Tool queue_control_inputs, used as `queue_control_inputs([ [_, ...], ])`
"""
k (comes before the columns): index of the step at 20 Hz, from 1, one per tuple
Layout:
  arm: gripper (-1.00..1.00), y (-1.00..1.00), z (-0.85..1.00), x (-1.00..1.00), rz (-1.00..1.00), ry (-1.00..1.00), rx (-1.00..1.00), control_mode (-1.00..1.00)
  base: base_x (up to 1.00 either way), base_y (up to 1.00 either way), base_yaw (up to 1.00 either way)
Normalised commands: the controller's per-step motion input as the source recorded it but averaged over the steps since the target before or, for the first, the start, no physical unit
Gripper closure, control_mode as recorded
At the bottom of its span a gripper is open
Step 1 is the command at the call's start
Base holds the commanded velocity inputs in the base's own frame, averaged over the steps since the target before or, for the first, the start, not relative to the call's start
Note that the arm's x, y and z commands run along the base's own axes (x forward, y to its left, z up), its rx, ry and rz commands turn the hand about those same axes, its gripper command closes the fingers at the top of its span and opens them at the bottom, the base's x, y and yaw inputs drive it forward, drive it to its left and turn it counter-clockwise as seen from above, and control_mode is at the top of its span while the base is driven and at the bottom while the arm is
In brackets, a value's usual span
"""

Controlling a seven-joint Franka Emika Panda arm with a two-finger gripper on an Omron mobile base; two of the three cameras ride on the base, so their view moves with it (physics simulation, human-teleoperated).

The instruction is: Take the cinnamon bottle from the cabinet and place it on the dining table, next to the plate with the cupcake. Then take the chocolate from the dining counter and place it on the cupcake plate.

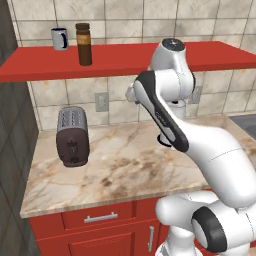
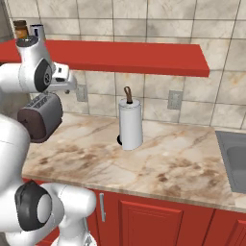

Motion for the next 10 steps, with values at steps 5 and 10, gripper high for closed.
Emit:
queue_control_inputs([
  [5, -1.00, 0.73, 0.70, 0.00, 0.14, -0.30, 0.01, -1.00, 0.00, 0.00, 0.00],
  [10, -1.00, 0.71, 0.60, 0.02, 0.15, -0.31, 0.01, -1.00, 0.00, 0.00, 0.00],
])
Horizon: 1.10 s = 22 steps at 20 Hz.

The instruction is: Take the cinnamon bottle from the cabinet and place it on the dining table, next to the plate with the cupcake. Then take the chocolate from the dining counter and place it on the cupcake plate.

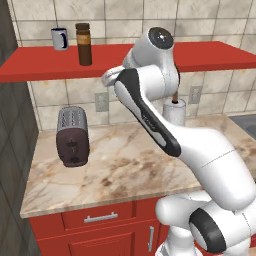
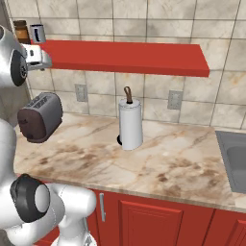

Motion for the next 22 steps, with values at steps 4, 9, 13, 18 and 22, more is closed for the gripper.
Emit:
queue_control_inputs([
  [4, -1.00, 0.52, 0.83, 0.08, 0.06, -0.33, 0.02, -1.00, 0.00, 0.00, 0.00],
  [9, -1.00, 0.34, 0.93, 0.21, 0.04, -0.31, 0.09, -1.00, 0.00, 0.00, 0.00],
  [13, -1.00, 0.13, 0.30, 0.51, 0.01, -0.13, 0.17, -1.00, 0.00, 0.00, 0.00],
  [18, -1.00, 0.12, 0.00, 0.65, 0.00, 0.01, 0.18, -1.00, 0.00, 0.00, 0.00],
  [22, -1.00, 0.21, 0.00, 0.34, 0.00, 0.02, 0.17, -1.00, 0.00, 0.00, 0.00],
])
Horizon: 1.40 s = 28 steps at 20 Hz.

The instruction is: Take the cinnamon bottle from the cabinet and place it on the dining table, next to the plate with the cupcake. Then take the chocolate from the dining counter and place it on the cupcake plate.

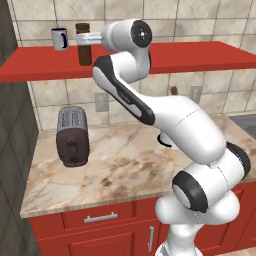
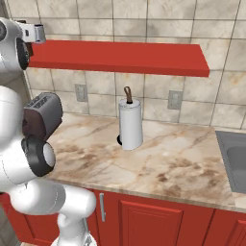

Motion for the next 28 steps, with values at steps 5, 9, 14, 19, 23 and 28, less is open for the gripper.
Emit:
queue_control_inputs([
  [5, -1.00, 0.29, 0.00, 0.13, 0.00, 0.09, 0.08, -1.00, 0.00, 0.00, 0.00],
  [9, -1.00, 0.24, 0.00, 0.12, 0.00, 0.11, 0.01, -1.00, 0.00, 0.00, 0.00],
  [14, -1.00, 0.12, 0.00, 0.17, 0.00, 0.10, 0.00, -1.00, 0.00, 0.00, 0.00],
  [19, -1.00, 0.02, 0.00, 0.20, 0.00, 0.07, -0.02, -1.00, 0.00, 0.00, 0.00],
  [23, -1.00, 0.00, 0.00, 0.18, 0.00, 0.03, -0.06, -1.00, 0.00, 0.00, 0.00],
  [28, -1.00, 0.01, -0.10, 0.15, 0.00, 0.01, -0.11, -1.00, 0.00, 0.00, 0.00],
])
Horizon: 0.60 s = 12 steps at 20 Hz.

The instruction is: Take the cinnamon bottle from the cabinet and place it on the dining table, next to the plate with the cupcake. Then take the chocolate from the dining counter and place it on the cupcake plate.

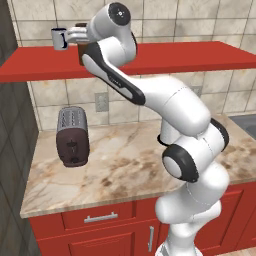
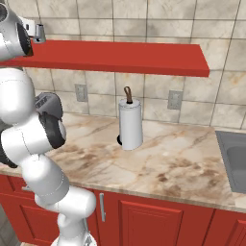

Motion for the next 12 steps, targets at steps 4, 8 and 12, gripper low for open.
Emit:
queue_control_inputs([
  [4, -1.00, 0.00, -0.03, 0.13, 0.00, 0.00, -0.10, -1.00, 0.00, 0.00, 0.00],
  [8, -1.00, 0.00, 0.00, 0.16, 0.00, 0.00, -0.08, -1.00, 0.00, 0.00, 0.00],
  [12, -1.00, 0.00, -0.03, 0.17, 0.00, 0.00, -0.04, -1.00, 0.00, 0.00, 0.00],
])
